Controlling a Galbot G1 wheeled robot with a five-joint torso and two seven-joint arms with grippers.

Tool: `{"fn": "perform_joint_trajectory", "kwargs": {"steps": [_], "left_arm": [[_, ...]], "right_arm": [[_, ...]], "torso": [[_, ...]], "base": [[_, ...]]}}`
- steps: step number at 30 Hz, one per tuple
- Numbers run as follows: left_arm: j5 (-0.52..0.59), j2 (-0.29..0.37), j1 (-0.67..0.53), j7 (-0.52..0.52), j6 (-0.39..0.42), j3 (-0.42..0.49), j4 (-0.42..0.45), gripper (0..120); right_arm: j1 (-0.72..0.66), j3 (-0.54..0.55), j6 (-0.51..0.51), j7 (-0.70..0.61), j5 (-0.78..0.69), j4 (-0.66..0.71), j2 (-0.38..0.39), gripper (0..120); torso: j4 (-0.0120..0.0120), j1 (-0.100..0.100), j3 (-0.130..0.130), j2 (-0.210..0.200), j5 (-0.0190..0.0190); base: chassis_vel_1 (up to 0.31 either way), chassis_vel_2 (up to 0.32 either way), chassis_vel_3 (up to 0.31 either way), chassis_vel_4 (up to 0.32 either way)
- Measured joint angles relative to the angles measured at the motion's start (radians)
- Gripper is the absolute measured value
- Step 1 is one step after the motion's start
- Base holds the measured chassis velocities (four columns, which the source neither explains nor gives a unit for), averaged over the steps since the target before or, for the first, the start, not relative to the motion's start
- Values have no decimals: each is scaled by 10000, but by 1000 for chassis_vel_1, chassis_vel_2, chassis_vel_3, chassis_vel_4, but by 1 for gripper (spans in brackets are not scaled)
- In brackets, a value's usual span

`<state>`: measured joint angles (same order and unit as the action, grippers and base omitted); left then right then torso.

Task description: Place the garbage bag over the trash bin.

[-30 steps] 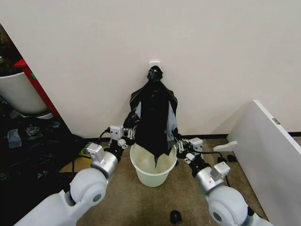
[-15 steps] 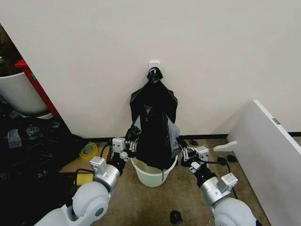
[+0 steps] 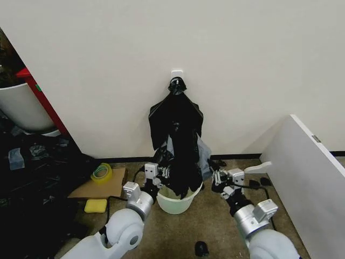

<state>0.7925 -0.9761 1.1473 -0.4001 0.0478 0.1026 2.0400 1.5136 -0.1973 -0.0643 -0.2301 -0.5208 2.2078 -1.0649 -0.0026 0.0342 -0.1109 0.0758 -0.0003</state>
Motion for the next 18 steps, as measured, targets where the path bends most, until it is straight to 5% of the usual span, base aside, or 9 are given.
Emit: {"fn": "perform_joint_trajectory", "kwargs": {"steps": [5, 18], "left_arm": [[434, 17, 621, -542, 336, -515, -58, 0], [471, 64, 1499, -1210, 442, -1142, 88, 0]], "right_arm": [[-356, 321, -364, -550, -423, -711, -589, 0], [238, 52, -1401, -1889, -509, -771, -730, 0]], "torso": [[4, 0, 0, 0, -1], [-2, 0, 1, 0, -3]], "base": [[0, 0, 0, 0], [0, 0, 0, 0]]}}
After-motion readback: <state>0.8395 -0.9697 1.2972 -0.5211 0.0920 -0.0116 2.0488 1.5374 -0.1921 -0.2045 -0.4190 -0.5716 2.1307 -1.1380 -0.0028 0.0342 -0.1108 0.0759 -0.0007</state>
